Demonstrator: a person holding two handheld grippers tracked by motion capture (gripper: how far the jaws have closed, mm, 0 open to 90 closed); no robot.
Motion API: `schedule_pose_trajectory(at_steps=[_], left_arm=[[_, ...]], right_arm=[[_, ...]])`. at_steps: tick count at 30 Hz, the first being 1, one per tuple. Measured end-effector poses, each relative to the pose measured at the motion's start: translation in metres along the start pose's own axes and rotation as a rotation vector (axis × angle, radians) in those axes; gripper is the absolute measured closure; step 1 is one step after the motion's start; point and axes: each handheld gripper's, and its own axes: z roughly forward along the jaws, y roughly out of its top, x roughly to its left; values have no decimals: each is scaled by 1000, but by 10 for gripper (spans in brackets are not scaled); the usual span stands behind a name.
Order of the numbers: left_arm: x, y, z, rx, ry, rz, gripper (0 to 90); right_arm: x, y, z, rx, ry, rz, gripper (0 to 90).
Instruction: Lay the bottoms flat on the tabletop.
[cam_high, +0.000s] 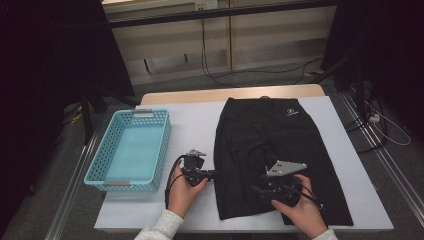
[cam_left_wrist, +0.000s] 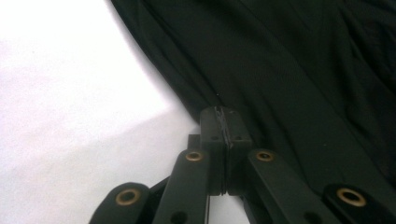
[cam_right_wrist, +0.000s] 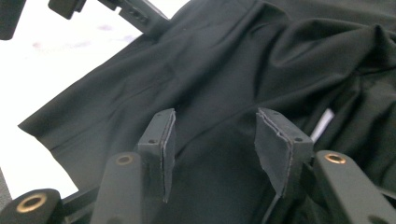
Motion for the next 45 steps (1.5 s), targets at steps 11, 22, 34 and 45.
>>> schedule_pose_trajectory(at_steps=[11, 22, 34, 45], left_arm=[[20, 2, -21, -45, -29, -65, 900], [24, -2, -18, -34, -15, -70, 900], [25, -1, -22, -55, -39, -76, 900], [25, -2, -28, -58, -43, -79, 900]], right_arm=[[-9, -2, -2, -4, -39, 27, 460], [-10, -5, 11, 80, -91, 38, 513], [-8, -4, 14, 120, -5, 56, 840], [-3, -8, -8, 128, 98, 91, 839]])
